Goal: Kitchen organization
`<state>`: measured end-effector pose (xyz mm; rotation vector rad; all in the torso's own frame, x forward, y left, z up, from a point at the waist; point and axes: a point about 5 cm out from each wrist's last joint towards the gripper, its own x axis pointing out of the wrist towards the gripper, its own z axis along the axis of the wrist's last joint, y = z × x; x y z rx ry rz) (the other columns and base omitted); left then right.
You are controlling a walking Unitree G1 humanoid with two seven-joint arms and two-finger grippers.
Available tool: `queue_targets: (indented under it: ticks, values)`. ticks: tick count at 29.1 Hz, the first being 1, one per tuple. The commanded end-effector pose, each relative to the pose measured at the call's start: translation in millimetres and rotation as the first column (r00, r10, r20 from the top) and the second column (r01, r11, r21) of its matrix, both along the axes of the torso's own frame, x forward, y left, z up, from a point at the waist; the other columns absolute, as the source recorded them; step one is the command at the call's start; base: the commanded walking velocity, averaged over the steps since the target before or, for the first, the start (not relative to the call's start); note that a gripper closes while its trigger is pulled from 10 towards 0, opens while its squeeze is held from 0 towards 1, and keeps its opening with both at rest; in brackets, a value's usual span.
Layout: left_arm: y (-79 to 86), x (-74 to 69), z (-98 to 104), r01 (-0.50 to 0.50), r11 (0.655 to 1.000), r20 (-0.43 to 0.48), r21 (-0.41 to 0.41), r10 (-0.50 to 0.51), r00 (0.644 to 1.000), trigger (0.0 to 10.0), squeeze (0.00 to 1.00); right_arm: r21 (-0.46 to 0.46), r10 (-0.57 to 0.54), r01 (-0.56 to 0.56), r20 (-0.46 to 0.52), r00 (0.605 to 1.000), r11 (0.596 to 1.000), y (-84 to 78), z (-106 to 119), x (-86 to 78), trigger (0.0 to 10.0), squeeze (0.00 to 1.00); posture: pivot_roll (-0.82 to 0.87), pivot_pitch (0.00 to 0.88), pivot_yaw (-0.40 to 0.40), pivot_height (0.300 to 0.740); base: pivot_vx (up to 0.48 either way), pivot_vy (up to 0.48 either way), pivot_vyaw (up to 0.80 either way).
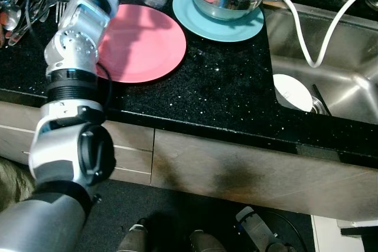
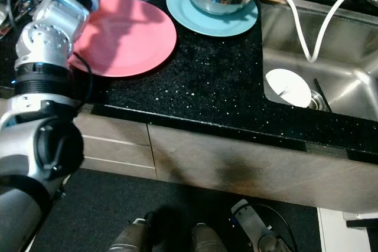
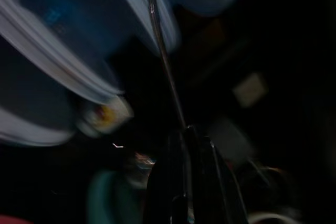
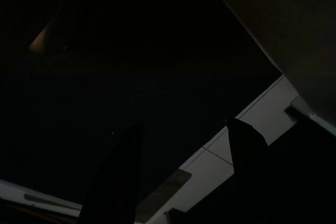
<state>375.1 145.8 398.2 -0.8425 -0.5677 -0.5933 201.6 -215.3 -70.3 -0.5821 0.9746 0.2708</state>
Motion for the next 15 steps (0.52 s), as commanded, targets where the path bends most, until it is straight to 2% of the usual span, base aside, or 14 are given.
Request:
queue_targets:
  ticks: [1,3,5,6,9,10,12,13,15]
  values:
    - [-8.9,-12.2,3.9,0.110,0.993,0.066,-0.044,-0.107,0.992,0.0,0.00,0.000,-0.024,0.024,-0.041,0.999,1.000,-3.9,-5.9,-12.3,10.0,0.00,-0.07,0.192,-0.091,0.740,0.000,0.000,0.00]
    - [-14.0,-18.4,4.7,0.165,0.985,0.095,-0.046,-0.160,0.983,0.0,0.00,0.002,-0.025,0.025,-0.038,0.999,1.000,-3.7,-5.6,-11.6,10.0,0.00,-0.08,0.185,-0.089,0.740,0.000,0.000,0.00]
    - [-23.6,-31.1,2.7,0.252,0.967,0.147,-0.024,-0.246,0.958,0.0,0.00,0.008,-0.033,0.033,-0.031,0.999,0.999,-2.9,-5.5,-11.3,10.0,0.00,-0.08,0.183,-0.082,0.740,0.000,0.000,0.00]
    - [-23.6,-31.1,2.7,0.252,0.967,0.147,-0.024,-0.246,0.958,0.0,0.00,0.008,-0.033,0.033,-0.031,0.999,0.999,-2.9,-5.5,-11.3,10.0,0.00,-0.08,0.183,-0.082,0.740,0.000,0.000,0.00]
    - [-36.2,-50.8,1.1,0.364,0.931,0.225,0.044,-0.364,0.904,0.0,0.00,0.018,-0.047,0.048,-0.022,0.999,0.999,-1.5,-5.7,-11.1,10.0,0.00,-0.08,0.164,-0.072,0.740,0.000,0.000,0.00]
    - [-36.2,-50.8,1.1,0.364,0.931,0.225,0.044,-0.364,0.904,0.0,0.00,0.018,-0.047,0.048,-0.022,0.999,0.999,-1.5,-5.7,-11.1,10.0,0.00,-0.08,0.164,-0.072,0.740,0.000,0.000,0.00]
    - [-44.9,-65.6,-0.2,0.412,0.906,0.263,0.099,-0.423,0.867,0.0,0.00,0.023,-0.054,0.055,-0.021,0.998,0.998,-1.0,-5.8,-11.0,10.0,0.00,-0.07,0.161,-0.069,0.740,0.000,0.000,0.00]
    - [-44.9,-65.6,-0.2,0.412,0.906,0.263,0.099,-0.423,0.867,0.0,0.00,0.023,-0.054,0.055,-0.021,0.998,0.998,-1.0,-5.8,-11.0,10.0,0.00,-0.07,0.161,-0.069,0.740,0.000,0.000,0.00]
    - [-52.9,-77.0,-3.3,0.443,0.887,0.275,0.132,-0.463,0.843,0.0,0.00,0.025,-0.055,0.056,-0.021,0.998,0.998,-0.5,-5.8,-10.9,10.0,0.00,-0.07,0.159,-0.067,0.740,0.000,0.000,0.00]
